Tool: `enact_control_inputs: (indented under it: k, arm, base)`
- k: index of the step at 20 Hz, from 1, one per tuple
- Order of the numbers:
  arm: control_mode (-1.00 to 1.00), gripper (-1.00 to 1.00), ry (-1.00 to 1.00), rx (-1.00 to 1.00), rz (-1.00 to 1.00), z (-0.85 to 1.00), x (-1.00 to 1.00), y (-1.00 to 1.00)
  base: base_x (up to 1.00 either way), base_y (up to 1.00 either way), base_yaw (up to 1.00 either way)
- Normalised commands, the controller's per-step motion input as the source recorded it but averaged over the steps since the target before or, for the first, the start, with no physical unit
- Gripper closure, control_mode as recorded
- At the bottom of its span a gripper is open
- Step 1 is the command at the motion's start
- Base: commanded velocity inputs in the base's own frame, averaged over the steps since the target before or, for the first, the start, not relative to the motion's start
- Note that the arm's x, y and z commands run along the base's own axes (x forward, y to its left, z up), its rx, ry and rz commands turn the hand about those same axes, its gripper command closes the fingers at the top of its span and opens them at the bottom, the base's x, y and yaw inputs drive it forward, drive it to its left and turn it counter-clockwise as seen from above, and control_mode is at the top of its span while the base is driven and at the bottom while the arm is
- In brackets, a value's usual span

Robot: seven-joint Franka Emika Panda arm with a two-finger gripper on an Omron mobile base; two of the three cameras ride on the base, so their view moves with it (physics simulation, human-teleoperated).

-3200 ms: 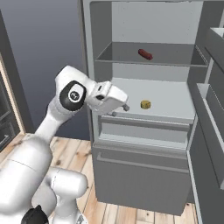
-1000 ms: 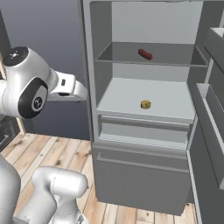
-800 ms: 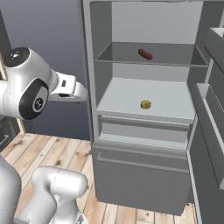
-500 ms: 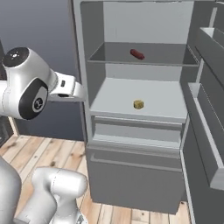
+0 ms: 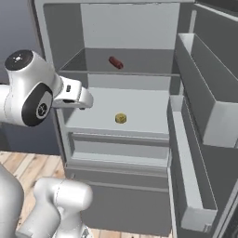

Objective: Retrieve the sausage and cheese from the fridge and place them on the cutting board on the counter.

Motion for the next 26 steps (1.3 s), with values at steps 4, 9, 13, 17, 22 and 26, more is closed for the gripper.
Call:
enact_control_inputs:
  k: [4,9,13,17,22,26]
  arm:
    - [1.00,-1.00,0.00,0.00,0.00,0.00,0.00,0.00]
    - [1.00,-1.00,0.00,0.00,0.00,0.00,0.00,0.00]
    - [1.00,-1.00,0.00,0.00,0.00,0.00,0.00,0.00]
    - [-1.00,-1.00,0.00,0.13,-0.02,-0.27,0.04,-0.31]
    - [-1.00,-1.00,0.07,0.29,-0.09,-0.72,0.08,-0.65]
    - [-1.00,-1.00,0.01,0.13,-0.13,-0.57,0.29,-0.14]
  base:
    - [0.56,-0.20,-0.10]
    - [0.77,-0.02,-0.07]
    - [0.59,-0.15,-0.05]
    - [0.15,-0.22,-0.02]
    - [0.00,0.00,0.00]
    - [0.00,0.00,0.00]
